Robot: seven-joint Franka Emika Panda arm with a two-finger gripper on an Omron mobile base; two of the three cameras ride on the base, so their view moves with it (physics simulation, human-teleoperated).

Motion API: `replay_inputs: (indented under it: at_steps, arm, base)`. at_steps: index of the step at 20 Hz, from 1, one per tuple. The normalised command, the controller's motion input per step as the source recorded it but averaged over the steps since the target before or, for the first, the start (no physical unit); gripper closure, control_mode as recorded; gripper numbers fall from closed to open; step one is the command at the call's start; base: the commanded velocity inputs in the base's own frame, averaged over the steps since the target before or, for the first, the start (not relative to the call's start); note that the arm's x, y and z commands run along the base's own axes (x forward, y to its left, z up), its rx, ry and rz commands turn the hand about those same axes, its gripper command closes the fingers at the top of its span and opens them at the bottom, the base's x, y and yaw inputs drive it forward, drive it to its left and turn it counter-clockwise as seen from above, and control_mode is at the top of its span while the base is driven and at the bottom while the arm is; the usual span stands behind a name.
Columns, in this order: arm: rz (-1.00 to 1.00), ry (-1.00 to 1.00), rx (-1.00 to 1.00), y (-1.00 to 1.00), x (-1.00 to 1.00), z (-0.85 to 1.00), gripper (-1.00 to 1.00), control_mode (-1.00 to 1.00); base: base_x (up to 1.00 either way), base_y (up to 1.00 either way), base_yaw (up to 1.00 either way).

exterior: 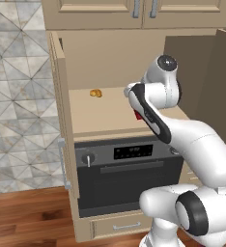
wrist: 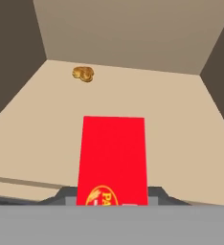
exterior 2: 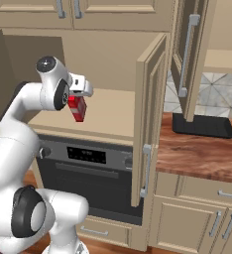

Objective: Pick the boxed food and bar from the counter and place them in the cabinets closest to them.

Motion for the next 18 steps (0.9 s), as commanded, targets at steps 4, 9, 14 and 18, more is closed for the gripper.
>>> replay_inputs:
  at_steps: [4,9,14,18]
  arm:
    - [-0.01,0.00,0.00,-0.02,0.14,-0.10,1.00,-1.00]
    - [0.00,0.00,0.00,0.00,0.11,-0.05,1.00,-1.00]
    - [0.00,0.02,0.00,0.00,0.19,-0.10,1.00,-1.00]
    - [0.00,0.04,0.00,0.00,0.25,-0.14,1.00,-1.00]
  base:
    - [0.00,0.00,0.00]
    - [0.00,0.00,0.00]
    - [0.00,0.00,0.00]
    - [0.00,0.00,0.00]
